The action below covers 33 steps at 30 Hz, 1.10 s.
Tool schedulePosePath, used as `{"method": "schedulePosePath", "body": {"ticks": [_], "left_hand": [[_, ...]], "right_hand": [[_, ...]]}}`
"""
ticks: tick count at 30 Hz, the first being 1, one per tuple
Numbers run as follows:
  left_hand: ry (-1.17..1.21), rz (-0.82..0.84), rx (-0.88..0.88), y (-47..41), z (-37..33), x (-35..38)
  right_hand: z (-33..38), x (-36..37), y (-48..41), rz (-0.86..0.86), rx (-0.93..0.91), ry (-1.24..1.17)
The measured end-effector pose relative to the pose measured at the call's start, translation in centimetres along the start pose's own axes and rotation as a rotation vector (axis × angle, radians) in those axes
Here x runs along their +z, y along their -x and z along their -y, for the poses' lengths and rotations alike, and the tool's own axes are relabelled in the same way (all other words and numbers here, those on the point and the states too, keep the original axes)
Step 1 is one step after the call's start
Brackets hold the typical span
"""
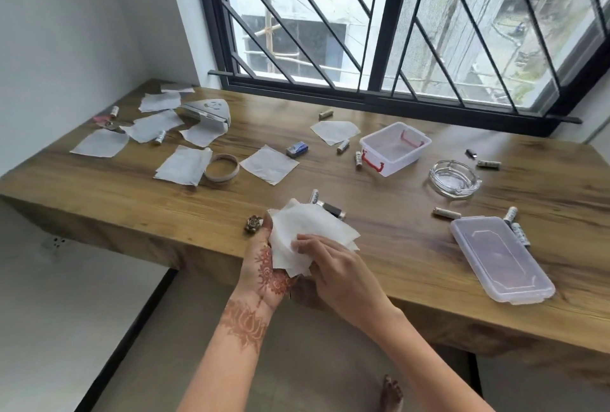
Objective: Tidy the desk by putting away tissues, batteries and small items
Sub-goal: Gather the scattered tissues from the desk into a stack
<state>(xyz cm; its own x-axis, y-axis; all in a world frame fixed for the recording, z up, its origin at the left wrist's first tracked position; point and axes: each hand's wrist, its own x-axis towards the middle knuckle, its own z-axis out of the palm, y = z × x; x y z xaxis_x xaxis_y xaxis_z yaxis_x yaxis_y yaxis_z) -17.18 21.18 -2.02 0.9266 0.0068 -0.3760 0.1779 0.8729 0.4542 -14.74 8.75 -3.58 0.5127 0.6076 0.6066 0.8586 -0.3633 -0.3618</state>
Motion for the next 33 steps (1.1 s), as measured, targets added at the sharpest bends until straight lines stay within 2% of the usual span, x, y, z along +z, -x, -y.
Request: {"method": "schedulePosePath", "body": {"ticks": [4, 9, 13, 16, 19, 22, 33], "left_hand": [[-0.022, 0.07, 0.003, 0.5, -0.9, 0.2], [-0.147, -0.083, 0.006, -0.2, -2.4, -0.7], [-0.178, -0.125, 0.076, -0.7, -4.7, -1.4], [-0.195, -0.19, 0.099, -1.3, -6.8, -2.0], [-0.205, -0.243, 0.133, -2.2, -8.7, -2.6], [-0.212, -0.274, 0.164, -3.8, -11.2, -3.1], [-0.167, -0.307, 0.181, -10.7, -17.9, -3.5]], "right_hand": [[0.7, 0.4, -0.2, 0.046, 0.032, 0.006], [1.0, 0.8, -1.1, 0.04, 0.118, -0.069], [-0.5, 1.6, -3.2, -0.11, 0.25, -0.168], [-2.5, 2.7, -5.7, -0.153, 0.484, -0.167], [-6.2, 4.9, -8.1, -0.084, 0.71, -0.096], [-10.1, 7.8, -10.9, 0.004, 0.833, -0.051], [-16.2, 13.5, -17.3, 0.128, 0.939, 0.326]]}}
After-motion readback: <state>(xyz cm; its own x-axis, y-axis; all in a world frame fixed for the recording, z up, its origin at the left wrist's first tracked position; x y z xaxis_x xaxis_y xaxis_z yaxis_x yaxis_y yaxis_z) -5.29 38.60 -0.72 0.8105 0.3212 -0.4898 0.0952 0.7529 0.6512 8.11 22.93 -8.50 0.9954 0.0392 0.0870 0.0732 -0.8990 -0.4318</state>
